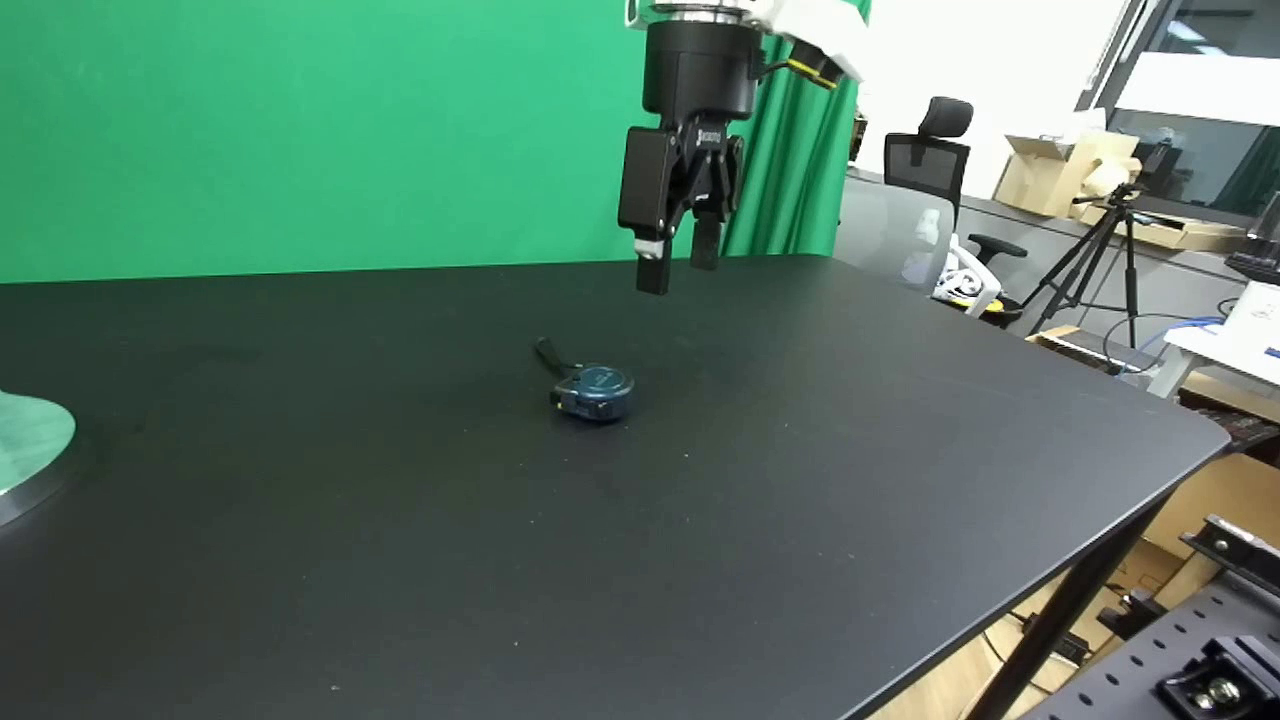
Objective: Move the measuring tape towards you
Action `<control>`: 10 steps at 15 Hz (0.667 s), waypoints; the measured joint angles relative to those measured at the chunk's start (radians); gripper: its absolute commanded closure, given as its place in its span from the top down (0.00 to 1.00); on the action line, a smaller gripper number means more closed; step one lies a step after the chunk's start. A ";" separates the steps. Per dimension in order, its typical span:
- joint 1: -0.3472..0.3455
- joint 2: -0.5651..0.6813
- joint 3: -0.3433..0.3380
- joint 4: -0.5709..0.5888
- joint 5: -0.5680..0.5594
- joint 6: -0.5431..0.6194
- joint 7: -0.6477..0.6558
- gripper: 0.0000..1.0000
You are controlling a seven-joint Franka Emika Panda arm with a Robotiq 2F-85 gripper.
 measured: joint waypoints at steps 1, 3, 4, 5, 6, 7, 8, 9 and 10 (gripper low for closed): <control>0.000 0.012 0.006 -0.001 -0.043 0.018 0.016 1.00; 0.001 0.048 0.018 -0.001 -0.147 0.054 0.073 1.00; 0.001 0.068 0.022 -0.001 -0.196 0.071 0.105 1.00; 0.001 0.090 0.024 -0.001 -0.239 0.085 0.135 1.00; 0.001 0.111 0.024 -0.001 -0.272 0.099 0.162 1.00; 0.001 0.131 0.024 -0.001 -0.295 0.111 0.180 1.00; 0.000 0.150 0.023 -0.001 -0.303 0.122 0.190 1.00; 0.000 0.169 0.023 0.000 -0.303 0.134 0.193 1.00; 0.000 0.188 0.023 0.000 -0.302 0.149 0.194 1.00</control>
